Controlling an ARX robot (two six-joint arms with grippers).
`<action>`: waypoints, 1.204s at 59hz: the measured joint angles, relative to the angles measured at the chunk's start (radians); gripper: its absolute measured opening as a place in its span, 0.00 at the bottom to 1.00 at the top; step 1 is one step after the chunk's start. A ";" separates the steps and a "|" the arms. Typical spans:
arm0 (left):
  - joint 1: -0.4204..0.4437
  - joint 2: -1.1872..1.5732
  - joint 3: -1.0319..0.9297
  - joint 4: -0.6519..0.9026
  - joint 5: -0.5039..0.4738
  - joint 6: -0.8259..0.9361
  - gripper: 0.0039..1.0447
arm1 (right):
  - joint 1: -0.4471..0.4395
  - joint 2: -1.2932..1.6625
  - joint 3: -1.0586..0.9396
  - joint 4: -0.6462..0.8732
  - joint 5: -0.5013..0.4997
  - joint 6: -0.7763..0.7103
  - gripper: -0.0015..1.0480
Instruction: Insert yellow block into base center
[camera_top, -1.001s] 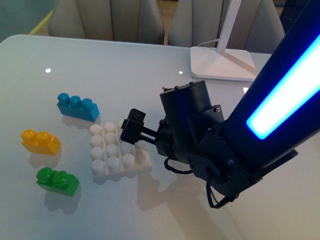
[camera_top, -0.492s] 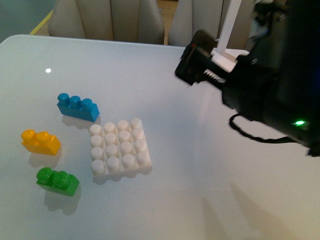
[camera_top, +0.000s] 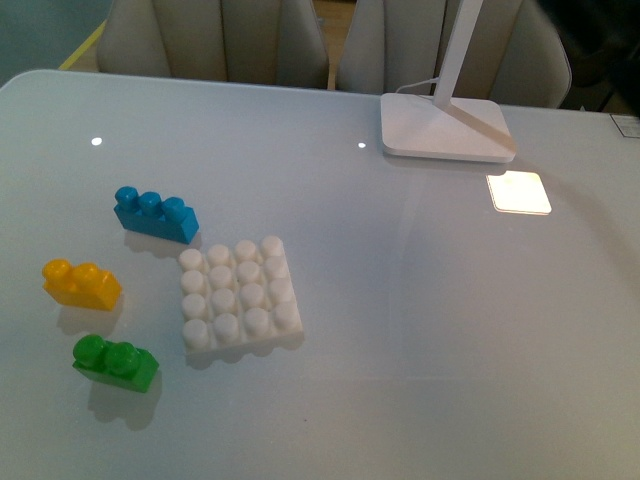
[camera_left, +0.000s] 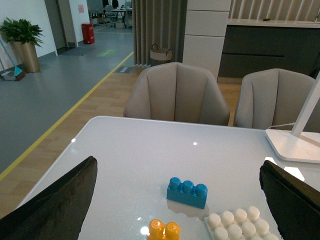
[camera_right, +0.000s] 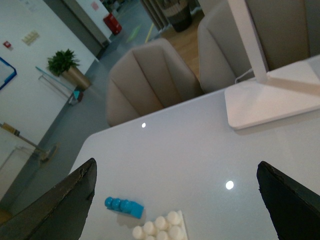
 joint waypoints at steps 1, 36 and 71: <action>0.000 0.000 0.000 0.000 0.000 0.000 0.93 | -0.001 -0.037 -0.016 -0.012 0.038 -0.052 0.80; 0.000 0.000 0.000 0.000 0.000 0.000 0.93 | -0.296 -0.634 -0.270 -0.318 -0.180 -0.440 0.02; 0.000 0.000 0.000 0.000 0.000 0.000 0.93 | -0.456 -0.905 -0.314 -0.521 -0.334 -0.444 0.02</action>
